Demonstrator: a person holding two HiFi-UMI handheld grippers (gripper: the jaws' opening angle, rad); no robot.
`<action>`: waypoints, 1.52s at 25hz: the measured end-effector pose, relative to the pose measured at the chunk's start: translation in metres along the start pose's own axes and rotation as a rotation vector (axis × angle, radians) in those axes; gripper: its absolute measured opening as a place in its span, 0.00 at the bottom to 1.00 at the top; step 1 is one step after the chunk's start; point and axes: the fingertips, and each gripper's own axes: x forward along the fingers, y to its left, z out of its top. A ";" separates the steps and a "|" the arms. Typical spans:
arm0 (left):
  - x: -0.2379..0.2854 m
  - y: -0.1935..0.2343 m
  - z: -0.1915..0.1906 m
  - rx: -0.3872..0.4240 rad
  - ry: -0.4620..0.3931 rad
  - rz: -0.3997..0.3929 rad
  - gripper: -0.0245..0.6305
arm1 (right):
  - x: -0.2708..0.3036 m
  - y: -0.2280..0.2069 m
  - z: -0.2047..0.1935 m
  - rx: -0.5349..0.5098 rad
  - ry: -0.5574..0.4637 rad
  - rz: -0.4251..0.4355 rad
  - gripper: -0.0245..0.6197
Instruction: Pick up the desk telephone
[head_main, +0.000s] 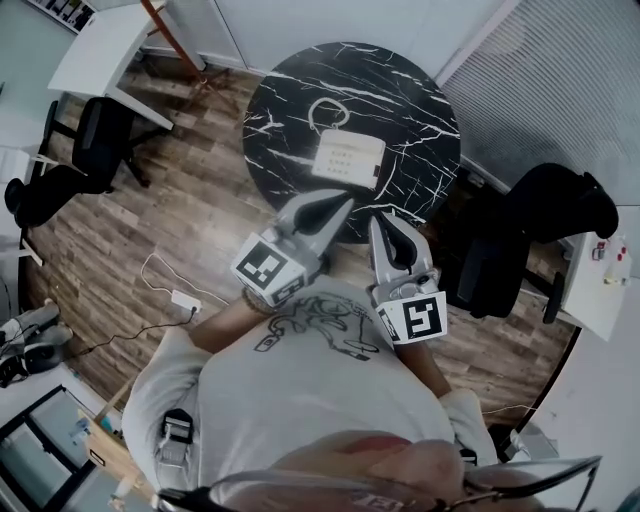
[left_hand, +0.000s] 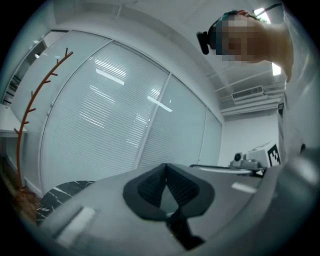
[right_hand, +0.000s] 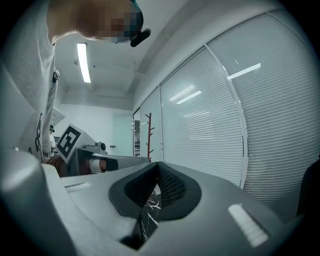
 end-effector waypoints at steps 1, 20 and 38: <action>0.005 0.010 0.003 -0.002 0.002 -0.005 0.04 | 0.011 -0.004 0.001 0.000 0.001 -0.003 0.05; 0.039 0.116 0.002 -0.046 0.044 -0.031 0.04 | 0.120 -0.033 -0.019 0.012 0.065 -0.006 0.05; 0.064 0.111 -0.009 -0.069 0.056 0.028 0.04 | 0.107 -0.061 -0.024 0.024 0.087 0.025 0.05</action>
